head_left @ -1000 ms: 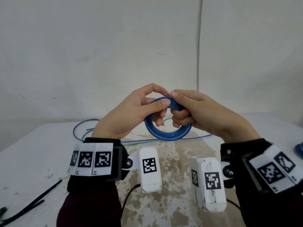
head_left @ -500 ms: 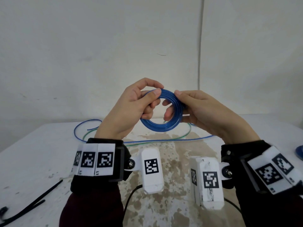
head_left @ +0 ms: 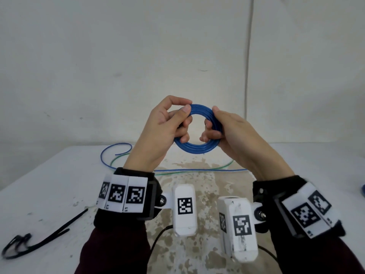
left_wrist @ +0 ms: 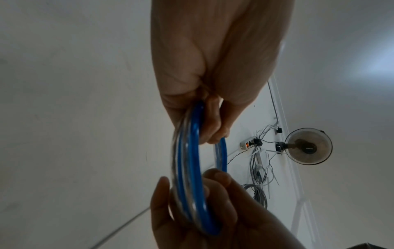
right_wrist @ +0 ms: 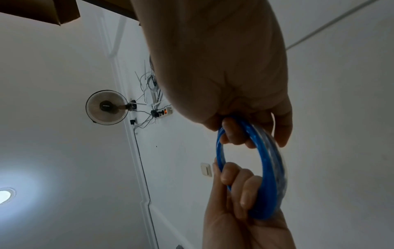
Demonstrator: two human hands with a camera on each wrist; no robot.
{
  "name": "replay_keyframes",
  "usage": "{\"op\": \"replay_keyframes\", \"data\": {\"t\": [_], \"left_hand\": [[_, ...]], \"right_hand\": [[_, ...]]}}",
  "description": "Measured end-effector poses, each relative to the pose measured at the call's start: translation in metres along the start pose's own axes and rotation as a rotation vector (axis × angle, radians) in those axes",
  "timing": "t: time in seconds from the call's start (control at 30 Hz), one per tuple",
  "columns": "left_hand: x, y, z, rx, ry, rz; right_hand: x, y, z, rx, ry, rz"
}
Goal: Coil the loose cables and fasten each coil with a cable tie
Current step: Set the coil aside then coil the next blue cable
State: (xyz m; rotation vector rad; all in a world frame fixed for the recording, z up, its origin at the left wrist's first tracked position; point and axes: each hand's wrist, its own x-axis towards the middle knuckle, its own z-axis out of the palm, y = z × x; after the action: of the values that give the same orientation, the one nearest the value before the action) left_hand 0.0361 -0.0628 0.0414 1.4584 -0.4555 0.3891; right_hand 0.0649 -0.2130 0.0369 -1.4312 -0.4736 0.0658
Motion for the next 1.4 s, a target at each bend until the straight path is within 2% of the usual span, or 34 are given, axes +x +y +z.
{"op": "replay_keyframes", "data": {"t": [0.07, 0.17, 0.33, 0.43, 0.57, 0.63, 0.73, 0.8, 0.93, 1.2, 1.4], "left_hand": [[-0.01, 0.002, -0.008, 0.017, 0.011, -0.023], [-0.033, 0.01, -0.033, 0.115, -0.01, -0.087], [-0.072, 0.03, -0.101, 0.511, -0.069, -0.282], [-0.089, 0.029, -0.151, 0.773, -0.03, -0.478], [-0.113, 0.01, -0.208, 1.283, -0.146, -0.761], [-0.122, -0.002, -0.221, 1.411, -0.196, -0.89], [-0.13, -0.018, -0.228, 1.466, -0.258, -1.028], [-0.13, -0.024, -0.229, 1.463, -0.27, -1.055], [-0.124, -0.028, -0.23, 1.509, -0.271, -1.023], [-0.121, -0.028, -0.236, 1.432, -0.151, -1.019], [-0.123, -0.026, -0.241, 1.399, -0.114, -1.022]], "right_hand": [[-0.004, -0.002, 0.009, 0.087, -0.035, 0.04], [-0.007, 0.012, 0.028, 0.038, -0.118, 0.054], [-0.01, 0.037, 0.067, -0.01, -0.227, 0.132], [-0.011, 0.047, 0.091, 0.019, -0.278, 0.184], [-0.015, 0.056, 0.123, -0.004, -0.353, 0.236], [-0.019, 0.059, 0.136, -0.028, -0.387, 0.248], [-0.025, 0.062, 0.151, -0.032, -0.427, 0.26], [-0.027, 0.065, 0.157, -0.054, -0.444, 0.261], [-0.029, 0.07, 0.16, -0.099, -0.463, 0.262], [-0.027, 0.071, 0.155, -0.125, -0.468, 0.263], [-0.028, 0.074, 0.155, -0.18, -0.497, 0.266]]}}
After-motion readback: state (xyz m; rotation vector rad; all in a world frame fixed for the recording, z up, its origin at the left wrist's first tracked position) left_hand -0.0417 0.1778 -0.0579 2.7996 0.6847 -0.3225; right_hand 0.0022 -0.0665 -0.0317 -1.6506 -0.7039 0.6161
